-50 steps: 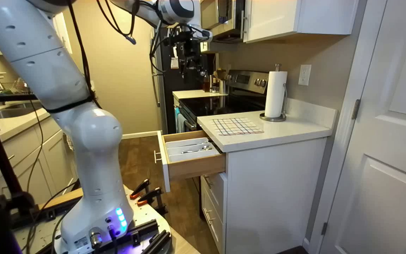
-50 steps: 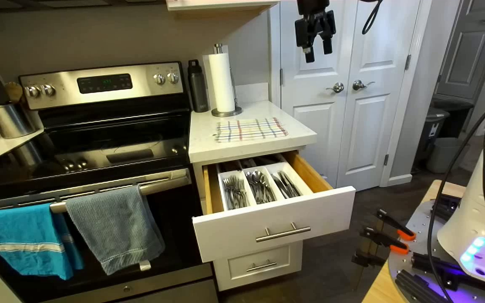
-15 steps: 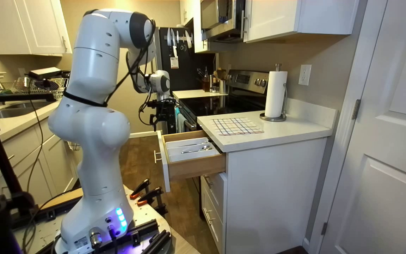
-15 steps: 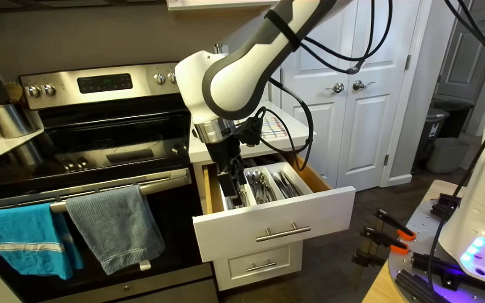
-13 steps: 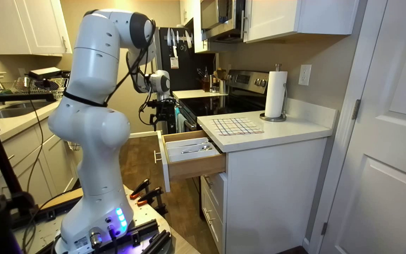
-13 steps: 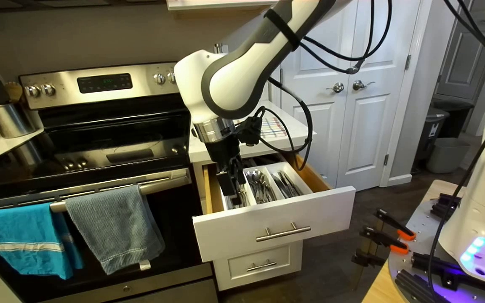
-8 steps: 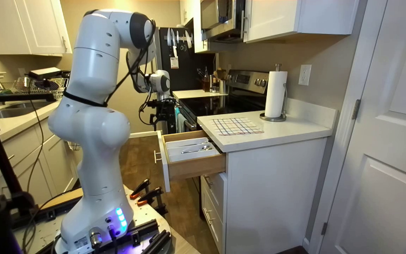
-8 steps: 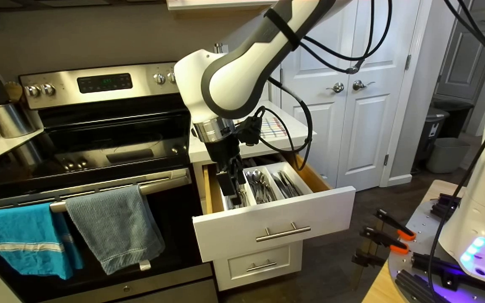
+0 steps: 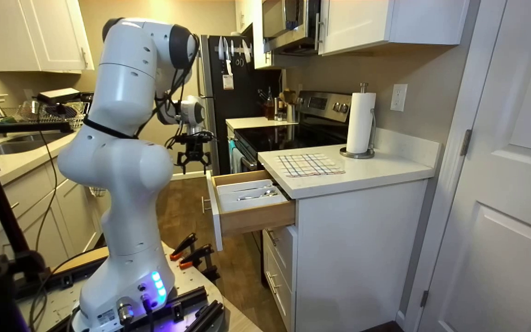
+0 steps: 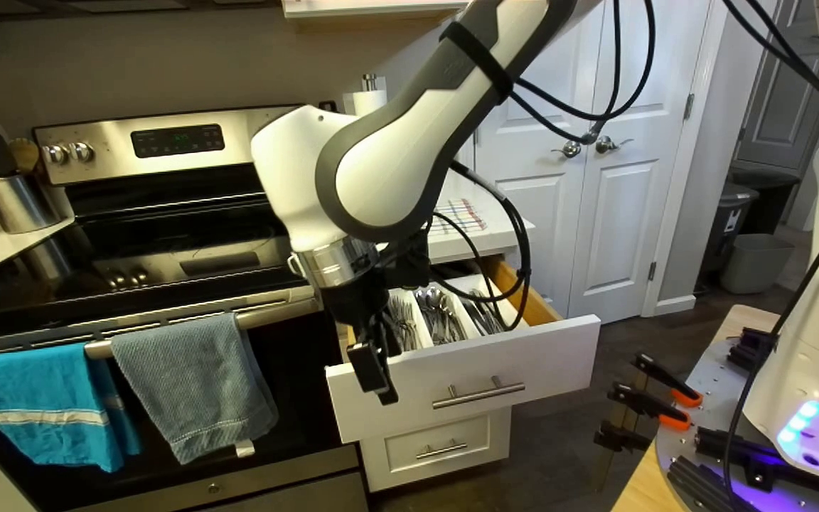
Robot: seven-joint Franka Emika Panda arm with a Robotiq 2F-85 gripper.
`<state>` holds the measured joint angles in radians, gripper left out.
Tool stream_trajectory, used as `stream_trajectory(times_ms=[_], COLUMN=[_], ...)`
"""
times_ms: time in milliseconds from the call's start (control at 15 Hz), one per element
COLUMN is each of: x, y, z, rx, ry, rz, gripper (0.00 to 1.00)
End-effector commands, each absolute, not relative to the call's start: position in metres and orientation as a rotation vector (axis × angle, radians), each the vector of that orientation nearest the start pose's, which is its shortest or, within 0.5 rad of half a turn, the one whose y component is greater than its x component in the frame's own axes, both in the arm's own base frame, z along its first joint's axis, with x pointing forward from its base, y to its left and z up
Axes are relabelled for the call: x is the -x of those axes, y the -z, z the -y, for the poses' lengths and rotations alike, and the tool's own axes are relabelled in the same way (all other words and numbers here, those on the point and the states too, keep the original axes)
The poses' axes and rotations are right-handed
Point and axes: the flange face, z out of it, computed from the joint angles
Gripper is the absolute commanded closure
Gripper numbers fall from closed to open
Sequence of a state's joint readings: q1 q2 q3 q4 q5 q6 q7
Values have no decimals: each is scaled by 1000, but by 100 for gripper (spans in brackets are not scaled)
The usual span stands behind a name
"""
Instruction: Close the open drawer
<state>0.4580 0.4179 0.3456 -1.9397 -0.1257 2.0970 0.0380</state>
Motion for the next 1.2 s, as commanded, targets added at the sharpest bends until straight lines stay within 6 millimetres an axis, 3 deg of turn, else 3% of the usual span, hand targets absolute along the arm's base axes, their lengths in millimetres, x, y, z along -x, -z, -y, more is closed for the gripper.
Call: stream_trajectory(times_ms=[0,267,533,800,1133], x=[-388,-372,-388,-412,-429], y=[-240,-205,-174,-170,-175], z=[-481,-525,-535,-521,-480], rx=[2830,2756,2756,2793,2852], ry=[-400,-452,-482,-457,-453], rz=[1413,1521,1515,1421,1331], gripper=[0,0,0,0,0])
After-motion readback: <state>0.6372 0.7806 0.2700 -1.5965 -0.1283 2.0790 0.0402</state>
